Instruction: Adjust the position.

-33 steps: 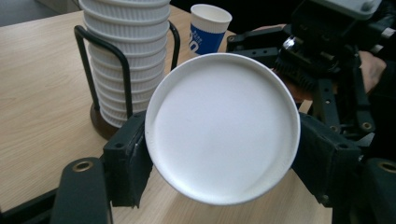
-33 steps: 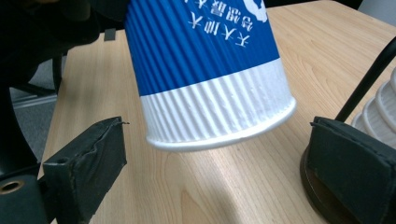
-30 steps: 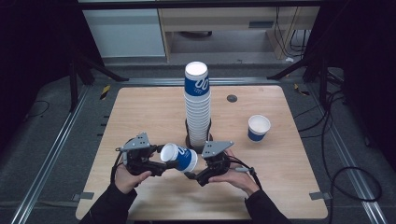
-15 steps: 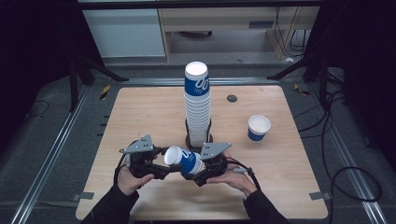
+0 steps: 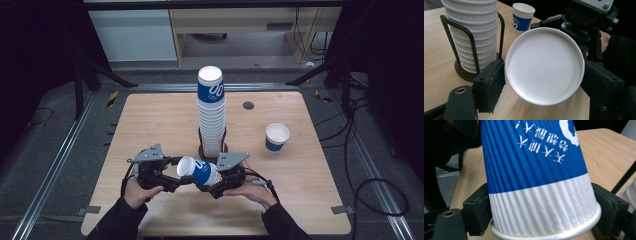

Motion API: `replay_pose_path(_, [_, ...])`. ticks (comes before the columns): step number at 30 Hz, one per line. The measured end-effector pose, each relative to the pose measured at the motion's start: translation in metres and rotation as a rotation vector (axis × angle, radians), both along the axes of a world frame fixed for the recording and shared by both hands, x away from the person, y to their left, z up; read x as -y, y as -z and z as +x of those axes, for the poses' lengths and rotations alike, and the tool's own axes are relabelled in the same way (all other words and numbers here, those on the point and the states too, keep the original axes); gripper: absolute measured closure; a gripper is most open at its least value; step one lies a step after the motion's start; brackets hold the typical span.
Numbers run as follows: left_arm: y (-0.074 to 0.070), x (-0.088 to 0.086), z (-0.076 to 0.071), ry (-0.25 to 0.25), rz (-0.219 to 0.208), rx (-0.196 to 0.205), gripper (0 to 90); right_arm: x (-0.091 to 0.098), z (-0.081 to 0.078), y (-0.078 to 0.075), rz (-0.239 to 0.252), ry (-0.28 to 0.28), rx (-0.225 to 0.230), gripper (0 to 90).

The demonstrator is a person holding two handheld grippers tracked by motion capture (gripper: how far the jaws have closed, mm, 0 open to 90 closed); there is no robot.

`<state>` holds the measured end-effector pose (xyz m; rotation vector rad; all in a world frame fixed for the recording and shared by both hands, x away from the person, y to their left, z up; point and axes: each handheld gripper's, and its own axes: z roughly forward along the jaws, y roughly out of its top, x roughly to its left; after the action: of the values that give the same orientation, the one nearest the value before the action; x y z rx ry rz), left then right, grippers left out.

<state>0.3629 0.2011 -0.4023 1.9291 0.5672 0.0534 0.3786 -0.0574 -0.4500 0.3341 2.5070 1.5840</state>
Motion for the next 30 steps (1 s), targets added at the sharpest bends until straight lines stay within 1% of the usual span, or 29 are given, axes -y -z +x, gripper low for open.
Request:
replay_pose_path(2, [-0.001, -0.001, 0.0, -0.001, 0.012, 0.003, 19.2, 0.002, 0.0, -0.001, -0.009, 0.003, 0.006, 16.6])
replay_pose_path(3, [-0.001, -0.002, 0.0, 0.001, 0.017, -0.001, 19.2, 0.002, 0.0, -0.001, -0.019, 0.007, 0.016, 16.6])
replay_pose_path(4, [-0.002, -0.003, 0.001, 0.008, 0.03, -0.01, 18.7, 0.003, 0.0, -0.001, -0.027, 0.007, 0.02, 16.5])
replay_pose_path(6, [-0.001, -0.003, 0.002, 0.013, 0.066, -0.015, 17.4, 0.004, 0.0, -0.001, -0.052, 0.015, 0.038, 16.4])
replay_pose_path(8, [0.0, -0.003, 0.003, 0.019, 0.09, -0.033, 16.6, 0.005, 0.001, -0.001, -0.074, 0.014, 0.048, 16.4])
replay_pose_path(10, [0.001, -0.002, 0.004, 0.026, 0.111, -0.037, 16.4, 0.004, 0.0, 0.0, -0.089, 0.009, 0.055, 16.3])
replay_pose_path(15, [0.008, 0.005, 0.004, 0.059, 0.187, -0.061, 15.8, -0.001, -0.003, 0.004, -0.138, -0.025, 0.067, 16.3])
replay_pose_path(18, [0.012, 0.011, 0.003, 0.101, 0.23, -0.075, 16.9, -0.006, -0.006, 0.007, -0.157, -0.063, 0.067, 16.2])
replay_pose_path(20, [0.015, 0.014, 0.003, 0.121, 0.235, -0.087, 17.8, -0.008, -0.008, 0.008, -0.173, -0.084, 0.069, 16.2])
replay_pose_path(23, [0.016, 0.015, 0.002, 0.134, 0.232, -0.093, 24.6, -0.009, -0.008, 0.009, -0.187, -0.092, 0.071, 16.2])
replay_pose_path(27, [0.017, 0.015, 0.002, 0.135, 0.228, -0.099, 25.5, -0.008, -0.008, 0.009, -0.188, -0.097, 0.066, 15.9])
replay_pose_path(30, [0.017, 0.015, 0.002, 0.136, 0.234, -0.092, 25.8, -0.009, -0.008, 0.01, -0.192, -0.097, 0.069, 14.9])
